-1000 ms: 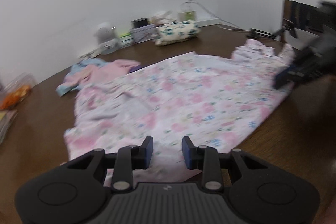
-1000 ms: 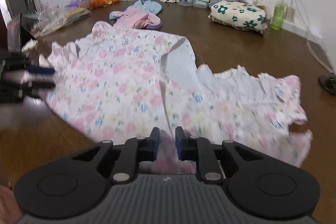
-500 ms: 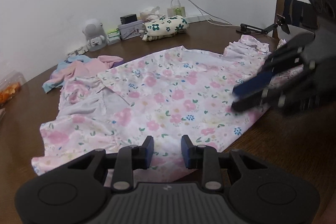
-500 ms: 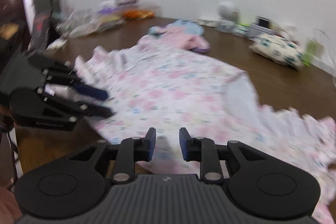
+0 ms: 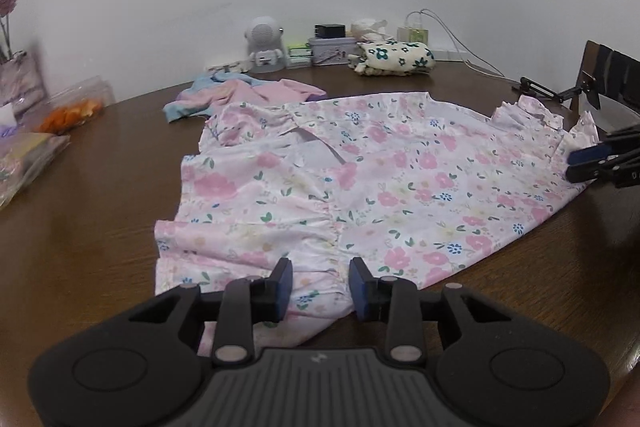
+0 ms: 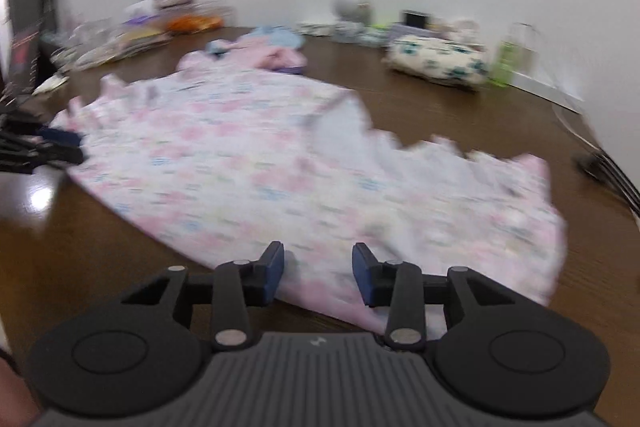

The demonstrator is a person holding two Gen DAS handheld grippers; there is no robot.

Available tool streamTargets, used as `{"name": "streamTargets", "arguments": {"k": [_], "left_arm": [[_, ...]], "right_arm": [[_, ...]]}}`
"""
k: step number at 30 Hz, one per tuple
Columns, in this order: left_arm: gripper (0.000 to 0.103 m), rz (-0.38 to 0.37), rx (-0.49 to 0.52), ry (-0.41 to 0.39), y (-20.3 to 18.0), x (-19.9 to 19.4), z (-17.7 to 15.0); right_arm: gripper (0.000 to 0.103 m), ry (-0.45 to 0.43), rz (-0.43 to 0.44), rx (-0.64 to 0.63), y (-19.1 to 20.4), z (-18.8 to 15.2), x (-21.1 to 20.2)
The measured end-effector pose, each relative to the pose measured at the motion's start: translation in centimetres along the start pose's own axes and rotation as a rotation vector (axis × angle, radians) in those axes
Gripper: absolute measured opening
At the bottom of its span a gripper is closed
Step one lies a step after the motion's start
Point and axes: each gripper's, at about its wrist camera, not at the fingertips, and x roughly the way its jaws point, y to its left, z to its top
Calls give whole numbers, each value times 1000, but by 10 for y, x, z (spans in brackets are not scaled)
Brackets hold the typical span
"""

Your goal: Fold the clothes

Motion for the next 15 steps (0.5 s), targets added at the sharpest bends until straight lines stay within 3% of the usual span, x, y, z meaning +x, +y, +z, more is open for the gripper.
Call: {"name": "streamTargets", "arguments": {"k": [7, 12, 15], "left_arm": [[30, -28, -147, -30, 20, -12, 0], [26, 62, -156, -6, 33, -16, -4], [26, 80, -149, 9, 35, -13, -8]], "right_arm": [[34, -54, 35, 198, -52, -13, -15], [35, -110, -33, 259, -71, -17, -30], [35, -84, -70, 259, -75, -17, -26]]}}
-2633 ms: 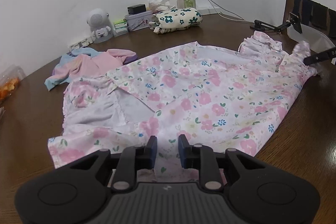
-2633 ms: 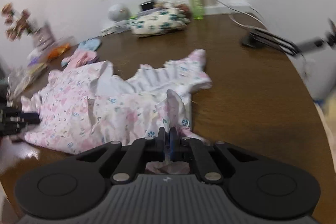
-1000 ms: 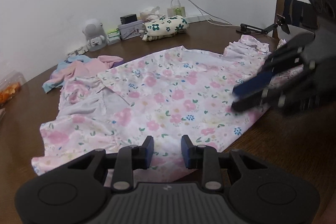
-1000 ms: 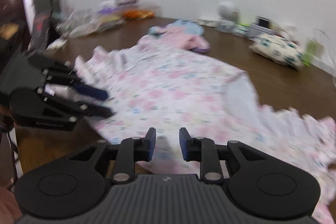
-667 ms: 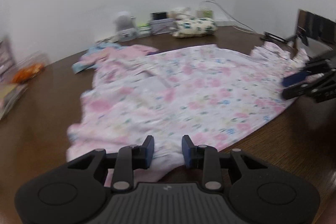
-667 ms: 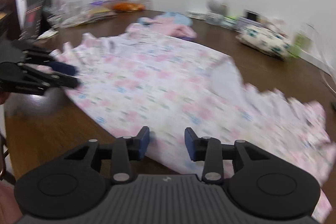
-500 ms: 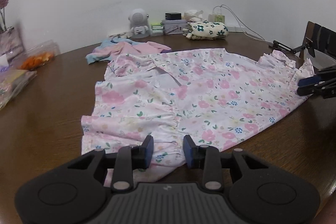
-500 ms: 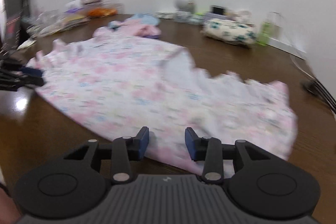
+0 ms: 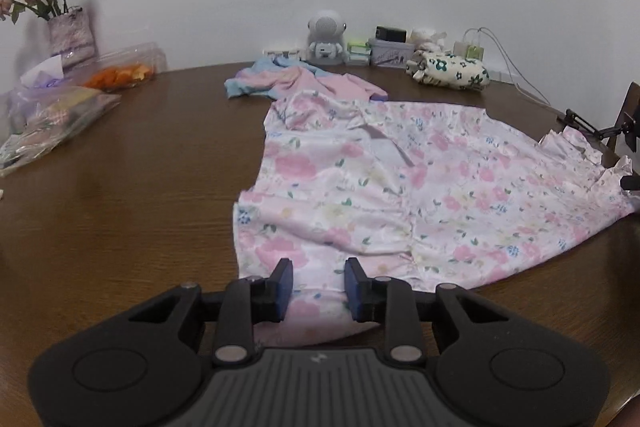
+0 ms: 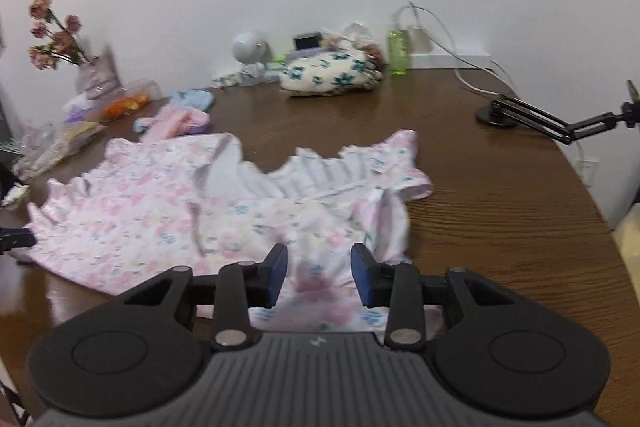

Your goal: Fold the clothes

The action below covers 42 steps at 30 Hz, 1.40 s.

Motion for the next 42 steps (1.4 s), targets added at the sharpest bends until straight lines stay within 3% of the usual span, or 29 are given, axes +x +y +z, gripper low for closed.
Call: {"name": "streamTargets", "arguments": {"k": [7, 8, 10, 12, 14, 15, 17, 24, 32, 42], "left_arm": [[28, 28, 6, 5, -3, 2, 0], [33, 36, 4, 8, -4, 3, 1], [54, 54, -9, -10, -7, -3, 2], [86, 72, -26, -43, -10, -11, 4], [96, 90, -43, -77, -14, -20, 6], [98, 96, -51, -101, -18, -27, 8], [99, 99, -67, -144, -25, -39, 10], [103, 76, -142, -226, -54, -71, 7], [103, 25, -179, -139, -79, -77, -14], [103, -6, -164, -116, -92, -89, -32]], "right_arm": [[39, 24, -41, -46, 9, -7, 11], [41, 27, -42, -48, 10, -6, 11], [47, 34, -38, -41, 12, -6, 9], [58, 17, -30, -37, 15, -5, 2], [87, 1, -38, -49, 22, -4, -7], [92, -4, -44, -56, 26, -3, -12], [103, -13, -58, -71, 34, -2, -21], [102, -55, -51, -46, 51, -7, -55], [103, -57, -51, 11, 59, -22, -74], [103, -62, -32, 0, 73, -36, -92]]}}
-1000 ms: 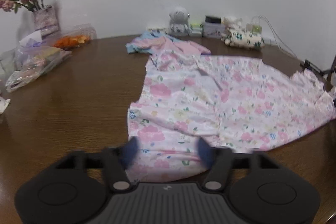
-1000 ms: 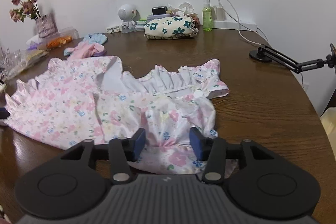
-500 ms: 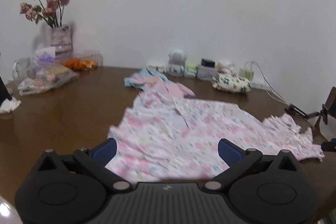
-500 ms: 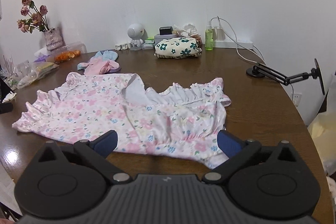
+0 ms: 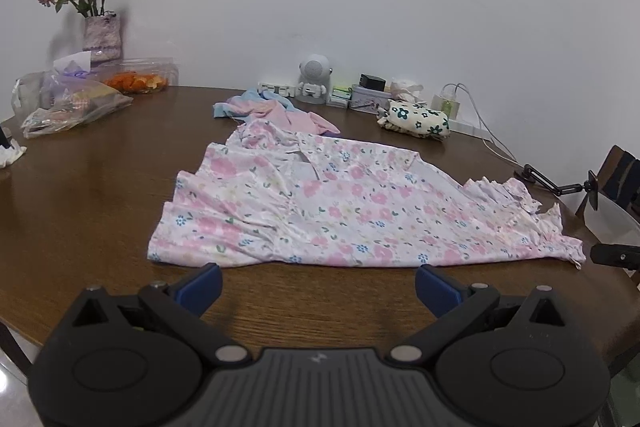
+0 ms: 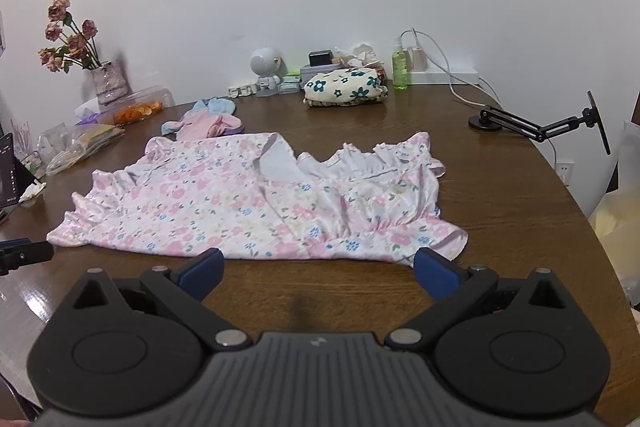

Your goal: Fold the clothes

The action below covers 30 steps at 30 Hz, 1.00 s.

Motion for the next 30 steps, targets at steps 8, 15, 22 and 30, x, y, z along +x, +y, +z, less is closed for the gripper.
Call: {"name": "streamTargets", "arguments": {"k": [8, 15, 22, 30], "left_arm": [[103, -6, 5, 2, -2, 0, 2], [103, -27, -31, 54, 2, 10, 5], [103, -8, -50, 92, 7, 16, 8], [103, 13, -66, 116, 16, 28, 14]], "right_arm": [[103, 7, 3, -4, 3, -2, -2], [103, 25, 12, 11, -2, -2, 7], [103, 27, 17, 28, -7, 2, 10], [103, 48, 18, 14, -9, 9, 22]]}}
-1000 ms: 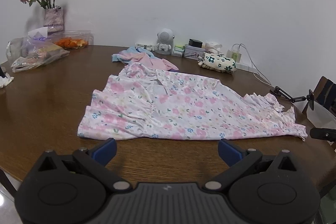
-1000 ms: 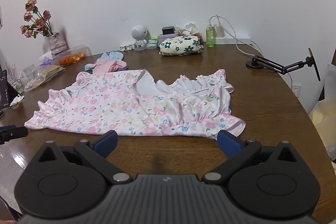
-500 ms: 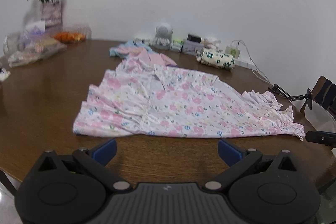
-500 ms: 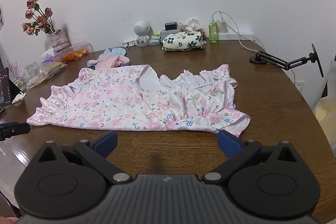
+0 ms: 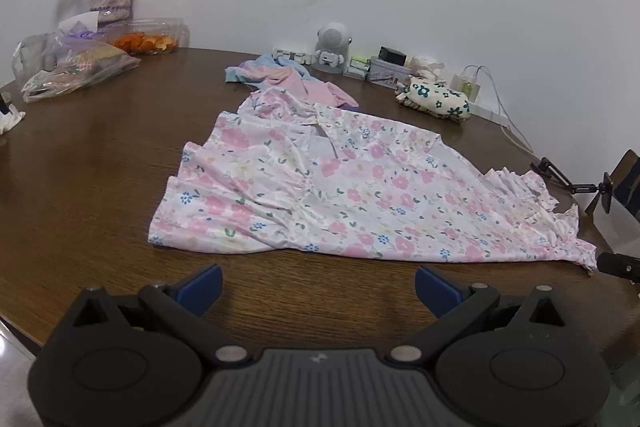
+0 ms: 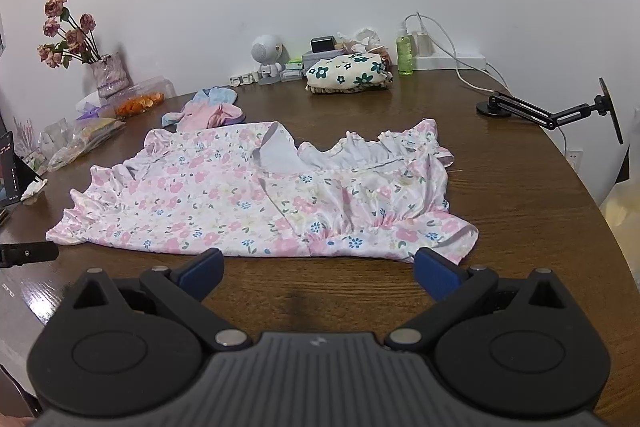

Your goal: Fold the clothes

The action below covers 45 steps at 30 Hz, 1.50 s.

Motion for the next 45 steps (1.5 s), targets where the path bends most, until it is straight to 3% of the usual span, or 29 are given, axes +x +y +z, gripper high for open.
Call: {"name": "streamTargets", "arguments": {"k": [4, 11, 18, 20, 23, 27, 30, 31, 33, 34, 36, 38, 41, 45], "left_arm": [[103, -18, 63, -11, 2, 7, 24], [103, -66, 370, 27, -16, 64, 110], [95, -97, 630, 176, -43, 172, 178], [87, -112, 716, 220, -51, 200, 187], [85, -162, 808, 256, -56, 234, 194], [82, -235, 870, 339, -57, 265, 196], [67, -294, 858, 414, -53, 284, 199], [61, -322, 840, 439, -51, 287, 202], [42, -361, 816, 472, -48, 289, 205], [35, -362, 824, 467, -50, 286, 205], [5, -364, 840, 459, -53, 280, 204], [4, -360, 854, 422, -55, 269, 202], [2, -349, 871, 317, -57, 235, 199], [1, -338, 908, 149, -56, 169, 180]], "right_arm": [[103, 12, 28, -34, -7, 18, 6], [102, 39, -64, -264, -21, 94, 32], [102, 235, 14, -348, -59, 157, 125], [94, 316, 47, -315, -74, 162, 155], [81, 392, 83, -239, -103, 165, 190], [80, 430, 182, -167, -131, 163, 212], [76, 449, 233, -124, -142, 162, 220], [71, 448, 245, -114, -144, 163, 221], [41, 459, 286, -71, -146, 167, 225], [20, 465, 296, -59, -147, 167, 226], [15, 474, 308, -43, -147, 166, 228], [3, 455, 310, -44, -145, 166, 224], [3, 379, 320, -86, -136, 169, 203], [3, 260, 344, -207, -114, 168, 145]]}}
